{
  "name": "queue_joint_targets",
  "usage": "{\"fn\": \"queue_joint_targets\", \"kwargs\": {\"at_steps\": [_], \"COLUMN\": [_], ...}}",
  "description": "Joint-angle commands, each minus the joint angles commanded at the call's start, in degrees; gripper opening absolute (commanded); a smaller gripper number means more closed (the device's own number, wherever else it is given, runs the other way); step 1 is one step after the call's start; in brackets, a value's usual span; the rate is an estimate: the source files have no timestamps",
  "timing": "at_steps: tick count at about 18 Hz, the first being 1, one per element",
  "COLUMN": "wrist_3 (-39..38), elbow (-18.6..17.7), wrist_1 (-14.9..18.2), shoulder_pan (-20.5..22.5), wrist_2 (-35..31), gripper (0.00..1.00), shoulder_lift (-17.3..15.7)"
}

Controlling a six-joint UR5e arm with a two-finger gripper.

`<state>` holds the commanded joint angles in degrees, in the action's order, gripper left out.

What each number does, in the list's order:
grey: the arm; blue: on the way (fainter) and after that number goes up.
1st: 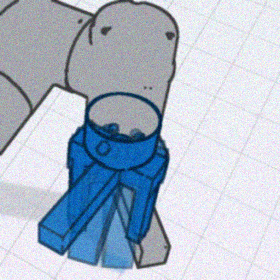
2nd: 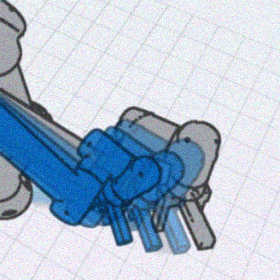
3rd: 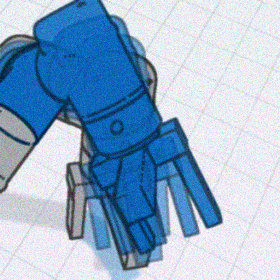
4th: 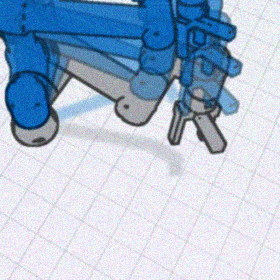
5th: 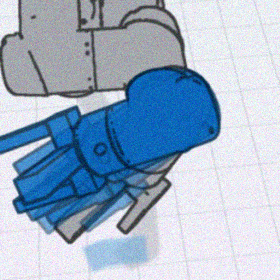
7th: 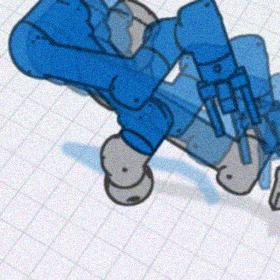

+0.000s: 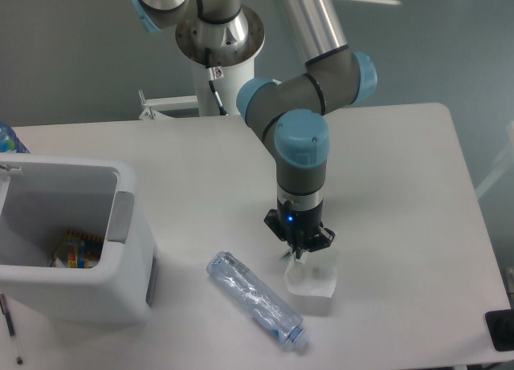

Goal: Place the trash in the trash can
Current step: 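Close the gripper on the wrapper and lift it, then carry the wrapper over the white trash bin opening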

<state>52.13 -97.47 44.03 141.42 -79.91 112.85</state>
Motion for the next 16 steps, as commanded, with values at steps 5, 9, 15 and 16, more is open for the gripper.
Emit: {"fn": "queue_joint_targets", "kwargs": {"at_steps": [5,9,15,16], "wrist_3": [-9.5,-15.7,-22.5,-23.5], "elbow": [2.0,3.3,4.1,4.5], "wrist_1": [0.0,0.0,0.0,0.0], "shoulder_pan": [-1.3,-2.0,-2.6,-3.0], "wrist_2": [7.3,12.6,20.7,22.1], "gripper": [0.0,0.0,0.0,0.0], "shoulder_lift": [-0.4,-2.0,-5.4,-6.1]}}
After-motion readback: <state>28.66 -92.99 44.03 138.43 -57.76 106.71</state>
